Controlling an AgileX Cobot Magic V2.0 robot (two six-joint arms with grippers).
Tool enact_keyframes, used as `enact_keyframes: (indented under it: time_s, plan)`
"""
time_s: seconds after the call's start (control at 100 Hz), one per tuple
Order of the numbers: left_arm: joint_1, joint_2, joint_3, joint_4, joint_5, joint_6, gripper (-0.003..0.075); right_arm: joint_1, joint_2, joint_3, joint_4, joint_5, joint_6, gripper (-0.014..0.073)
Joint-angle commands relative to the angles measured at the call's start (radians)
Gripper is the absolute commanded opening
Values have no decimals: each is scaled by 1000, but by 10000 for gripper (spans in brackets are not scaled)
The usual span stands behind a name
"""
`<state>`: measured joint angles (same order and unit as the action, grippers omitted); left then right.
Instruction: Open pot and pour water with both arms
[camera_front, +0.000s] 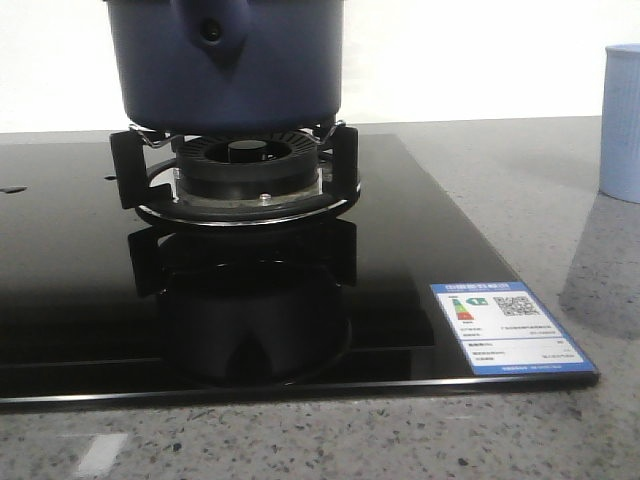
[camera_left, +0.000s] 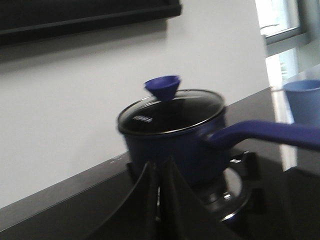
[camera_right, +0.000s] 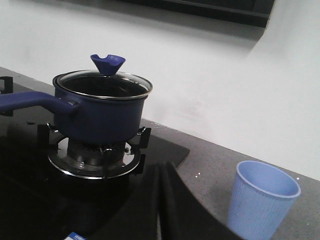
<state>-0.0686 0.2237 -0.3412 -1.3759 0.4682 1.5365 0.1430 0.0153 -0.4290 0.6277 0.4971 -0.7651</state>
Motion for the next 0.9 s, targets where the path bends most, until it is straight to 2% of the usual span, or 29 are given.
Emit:
enact_keyframes:
  time_s: [0.0, 0.06, 0.18, 0.24, 0.32, 0.46, 0.53, 0.68, 0.89]
  plan:
    - [8, 11, -5, 101, -111, -74, -19, 4, 15, -22, 21, -74, -10, -66]
    - [16, 11, 7, 319, -150, -252, -20, 4, 15, -22, 21, -76, -10, -66]
    - [27, 11, 51, 810, -202, -773, -19, 4, 15, -22, 21, -76, -10, -66]
    - [27, 11, 85, 1009, -237, -965, -19, 4, 15, -22, 21, -76, -10, -66]
    - [27, 11, 149, 1161, -318, -1163, -19, 4, 15, -22, 21, -76, -10, -66]
    - [27, -6, 259, 1360, -468, -1408, -19, 4, 15, -22, 21, -76, -10, -66]
    - [27, -42, 306, 1388, -501, -1454, -19, 4, 15, -22, 21, -76, -10, -66]
    - [27, -156, 382, 1376, -484, -1467, -19, 4, 15, -22, 21, -76, -10, -66]
    - [31, -251, 380, 1339, -282, -1467, -19, 4, 13, -22, 21, -74, -10, -66]
